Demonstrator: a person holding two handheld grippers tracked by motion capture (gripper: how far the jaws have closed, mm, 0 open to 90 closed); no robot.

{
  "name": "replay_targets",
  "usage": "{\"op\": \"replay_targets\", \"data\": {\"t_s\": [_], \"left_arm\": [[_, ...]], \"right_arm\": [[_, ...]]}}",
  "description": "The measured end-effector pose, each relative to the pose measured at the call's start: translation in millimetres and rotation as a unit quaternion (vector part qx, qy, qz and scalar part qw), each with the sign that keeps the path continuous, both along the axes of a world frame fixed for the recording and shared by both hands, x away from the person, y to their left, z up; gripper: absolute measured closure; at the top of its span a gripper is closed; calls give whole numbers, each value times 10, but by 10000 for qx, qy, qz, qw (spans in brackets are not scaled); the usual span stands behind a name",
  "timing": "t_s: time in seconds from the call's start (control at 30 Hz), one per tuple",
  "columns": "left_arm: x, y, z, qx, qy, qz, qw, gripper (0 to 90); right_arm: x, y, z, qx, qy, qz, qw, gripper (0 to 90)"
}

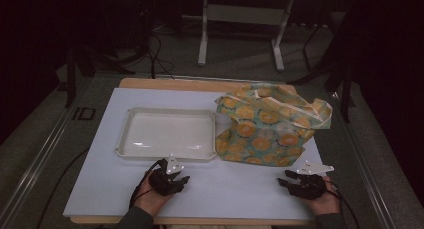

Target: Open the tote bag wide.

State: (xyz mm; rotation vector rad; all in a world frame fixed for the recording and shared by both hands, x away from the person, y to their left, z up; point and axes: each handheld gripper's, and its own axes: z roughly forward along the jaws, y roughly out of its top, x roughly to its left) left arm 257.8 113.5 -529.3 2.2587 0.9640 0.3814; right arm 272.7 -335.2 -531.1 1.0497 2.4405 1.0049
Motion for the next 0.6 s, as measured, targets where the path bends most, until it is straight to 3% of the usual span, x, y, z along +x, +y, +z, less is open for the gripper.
{"op": "replay_targets", "data": {"t_s": [0.43, 0.6], "left_arm": [[-37, -55, 3, -24, -60, -124, 9999, 609], [-57, -65, 47, -345, -69, -179, 9992, 630]], "right_arm": [[-21, -6, 13, -19, 23, -86, 10000, 558], [-41, -17, 45, 38, 35, -142, 9999, 562]]}}
